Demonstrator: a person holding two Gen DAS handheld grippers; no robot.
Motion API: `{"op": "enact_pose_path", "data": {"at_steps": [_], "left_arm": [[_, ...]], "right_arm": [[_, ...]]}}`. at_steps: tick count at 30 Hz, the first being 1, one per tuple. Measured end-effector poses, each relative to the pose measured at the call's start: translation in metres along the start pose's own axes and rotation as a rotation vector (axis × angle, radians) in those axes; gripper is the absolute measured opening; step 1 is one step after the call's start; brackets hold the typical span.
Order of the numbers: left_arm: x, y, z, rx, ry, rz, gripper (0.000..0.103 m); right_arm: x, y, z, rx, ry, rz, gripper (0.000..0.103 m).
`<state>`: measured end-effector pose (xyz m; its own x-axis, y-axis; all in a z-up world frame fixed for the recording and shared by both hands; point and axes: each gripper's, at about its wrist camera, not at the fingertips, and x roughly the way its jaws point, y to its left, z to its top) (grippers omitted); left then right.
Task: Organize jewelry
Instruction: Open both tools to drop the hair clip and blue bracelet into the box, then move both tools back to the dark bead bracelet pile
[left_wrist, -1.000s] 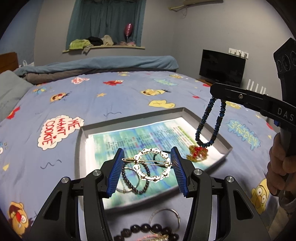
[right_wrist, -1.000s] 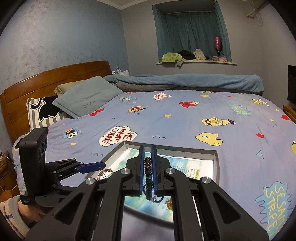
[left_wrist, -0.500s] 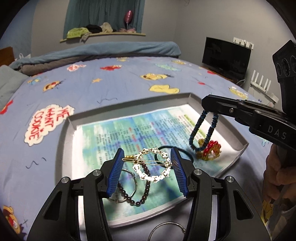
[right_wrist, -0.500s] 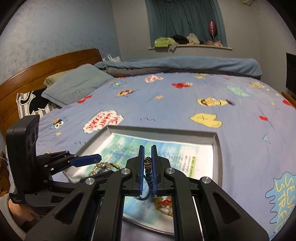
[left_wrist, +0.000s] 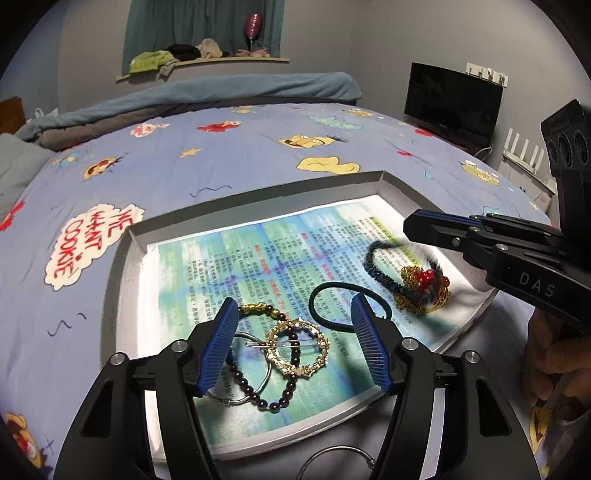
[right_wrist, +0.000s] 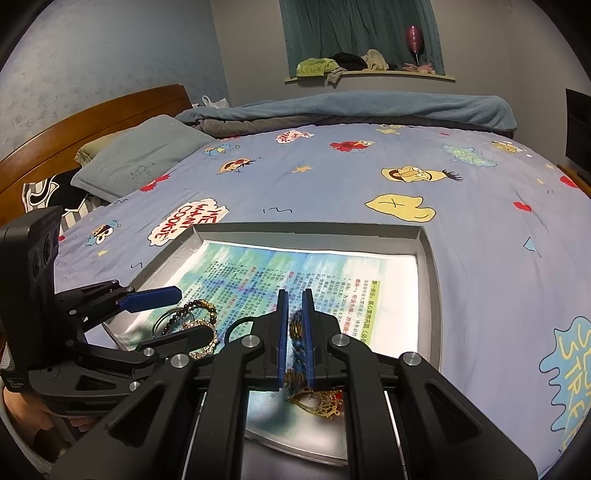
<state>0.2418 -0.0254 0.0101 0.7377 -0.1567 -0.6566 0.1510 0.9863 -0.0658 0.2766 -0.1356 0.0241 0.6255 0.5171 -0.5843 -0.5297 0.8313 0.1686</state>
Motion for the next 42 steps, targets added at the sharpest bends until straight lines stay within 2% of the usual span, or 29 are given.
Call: {"op": "enact_pose_path", "data": {"at_steps": [1, 2, 3, 10, 11, 13, 17, 20, 28, 33, 42], "left_arm": [[-0.001, 0.0, 0.0, -0.001, -0.002, 0.0, 0.067], [-0.001, 0.0, 0.0, 0.001, -0.006, 0.002, 0.078], [-0.002, -0.001, 0.001, 0.004, -0.013, 0.005, 0.085], [-0.014, -0.005, 0.002, 0.018, -0.052, -0.002, 0.092], [-0.016, -0.006, 0.002, 0.016, -0.059, 0.0, 0.094], [-0.022, -0.006, 0.002, 0.006, -0.079, -0.001, 0.094], [-0.038, -0.007, -0.001, -0.007, -0.124, -0.005, 0.095], [-0.052, -0.006, -0.007, -0.027, -0.154, -0.009, 0.096], [-0.085, 0.005, -0.035, -0.079, -0.201, -0.004, 0.096], [-0.097, 0.012, -0.055, -0.095, -0.218, 0.011, 0.096], [-0.115, 0.032, -0.097, -0.156, -0.207, 0.033, 0.096]], "right_arm": [[-0.001, 0.0, 0.0, 0.002, -0.002, 0.001, 0.01], [-0.002, -0.001, -0.001, 0.007, -0.007, 0.003, 0.016], [-0.003, -0.002, -0.002, 0.011, -0.012, 0.004, 0.022], [-0.017, -0.004, -0.012, 0.021, -0.045, 0.007, 0.028], [-0.021, -0.004, -0.015, 0.02, -0.058, 0.008, 0.032], [-0.027, -0.002, -0.021, 0.016, -0.077, 0.012, 0.04], [-0.04, 0.005, -0.03, -0.005, -0.11, -0.003, 0.043], [-0.053, 0.009, -0.037, -0.009, -0.151, 0.004, 0.056], [-0.071, 0.017, -0.057, -0.008, -0.163, 0.013, 0.059], [-0.073, 0.025, -0.066, -0.012, -0.15, 0.026, 0.066], [-0.074, 0.042, -0.08, -0.046, -0.126, 0.027, 0.075]]}}
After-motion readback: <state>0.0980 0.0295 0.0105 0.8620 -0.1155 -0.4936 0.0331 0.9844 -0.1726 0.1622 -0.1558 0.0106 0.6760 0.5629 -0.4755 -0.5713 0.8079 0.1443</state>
